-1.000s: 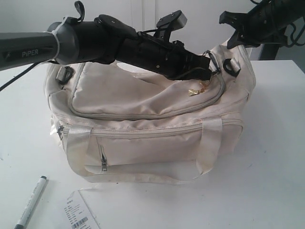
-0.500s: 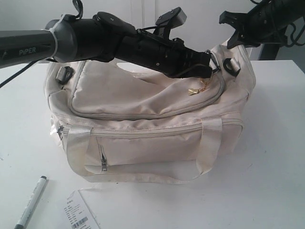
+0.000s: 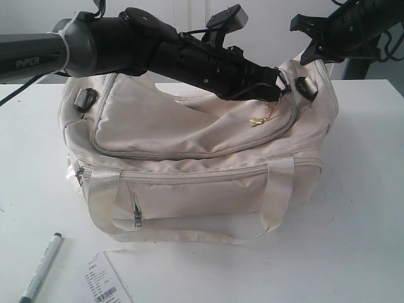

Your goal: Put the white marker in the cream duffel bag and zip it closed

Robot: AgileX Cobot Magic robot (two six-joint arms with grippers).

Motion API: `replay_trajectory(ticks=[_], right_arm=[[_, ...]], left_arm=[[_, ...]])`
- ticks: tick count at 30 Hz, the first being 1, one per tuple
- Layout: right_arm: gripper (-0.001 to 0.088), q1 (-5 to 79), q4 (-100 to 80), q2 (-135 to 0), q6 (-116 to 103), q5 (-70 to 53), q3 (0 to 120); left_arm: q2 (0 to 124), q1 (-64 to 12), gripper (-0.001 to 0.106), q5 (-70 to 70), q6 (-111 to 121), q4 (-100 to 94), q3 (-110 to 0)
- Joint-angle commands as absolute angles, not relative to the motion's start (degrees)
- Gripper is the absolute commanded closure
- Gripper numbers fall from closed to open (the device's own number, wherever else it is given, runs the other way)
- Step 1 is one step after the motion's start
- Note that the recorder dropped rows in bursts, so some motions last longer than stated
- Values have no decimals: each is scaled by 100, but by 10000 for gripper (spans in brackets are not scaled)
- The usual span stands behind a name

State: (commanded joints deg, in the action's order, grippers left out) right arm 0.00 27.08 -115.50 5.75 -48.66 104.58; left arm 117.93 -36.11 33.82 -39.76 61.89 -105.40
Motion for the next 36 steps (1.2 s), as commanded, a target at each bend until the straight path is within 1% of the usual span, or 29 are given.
replay_trajectory(ticks=[36], right_arm=[[868, 0, 2708, -11550, 472, -4929, 10458]], left_arm=[[11665, -3611, 1053, 4507, -3707, 5864, -10540]])
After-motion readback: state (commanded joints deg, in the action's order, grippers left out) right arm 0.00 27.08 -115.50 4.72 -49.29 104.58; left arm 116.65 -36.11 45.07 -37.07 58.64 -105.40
